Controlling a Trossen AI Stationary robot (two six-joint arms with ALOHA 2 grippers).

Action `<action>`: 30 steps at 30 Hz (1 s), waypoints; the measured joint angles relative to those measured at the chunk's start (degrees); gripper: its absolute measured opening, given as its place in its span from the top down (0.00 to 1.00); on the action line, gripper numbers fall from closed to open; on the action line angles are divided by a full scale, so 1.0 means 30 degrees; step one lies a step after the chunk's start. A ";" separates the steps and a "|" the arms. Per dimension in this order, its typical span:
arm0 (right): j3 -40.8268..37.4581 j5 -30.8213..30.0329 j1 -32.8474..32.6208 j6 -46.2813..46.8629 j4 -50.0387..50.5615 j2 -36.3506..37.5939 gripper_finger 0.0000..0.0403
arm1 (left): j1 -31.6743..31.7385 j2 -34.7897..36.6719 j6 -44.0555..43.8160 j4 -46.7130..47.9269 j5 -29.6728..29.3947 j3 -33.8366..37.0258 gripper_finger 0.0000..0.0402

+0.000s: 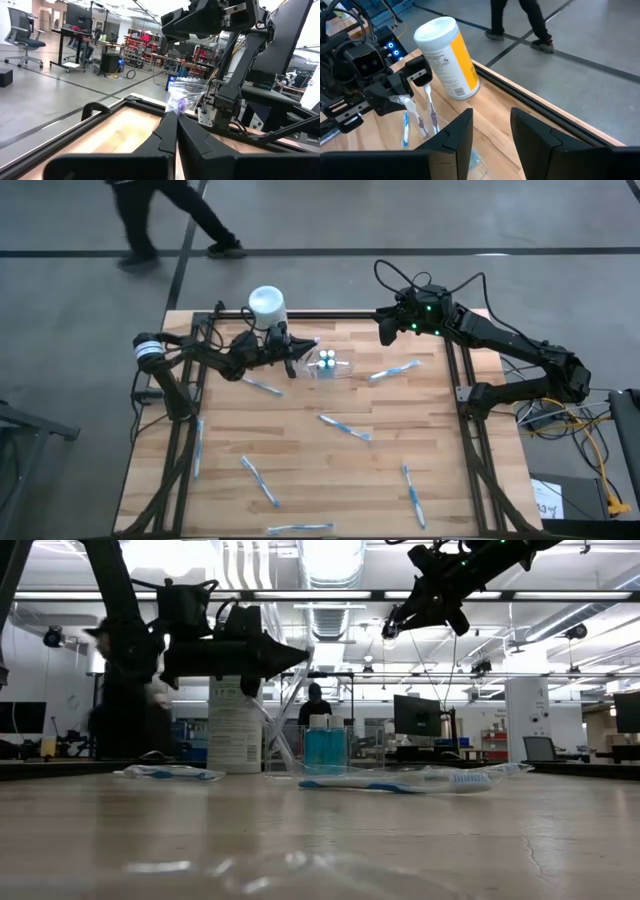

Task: Pick & Place toothbrushing station
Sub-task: Put the violet toothbrush into the left of the transparent organizer

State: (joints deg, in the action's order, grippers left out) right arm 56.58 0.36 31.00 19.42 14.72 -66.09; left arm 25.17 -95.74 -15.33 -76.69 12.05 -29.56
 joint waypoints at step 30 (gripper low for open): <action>0.0000 -0.0006 -0.0006 0.0000 0.0000 -0.0005 0.68 | -0.0019 0.0138 0.0088 -0.0973 0.0015 -0.0022 0.67</action>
State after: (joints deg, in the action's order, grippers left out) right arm 56.58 0.34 30.98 19.42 14.72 -66.11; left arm 25.11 -95.33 -15.07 -79.61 12.10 -29.63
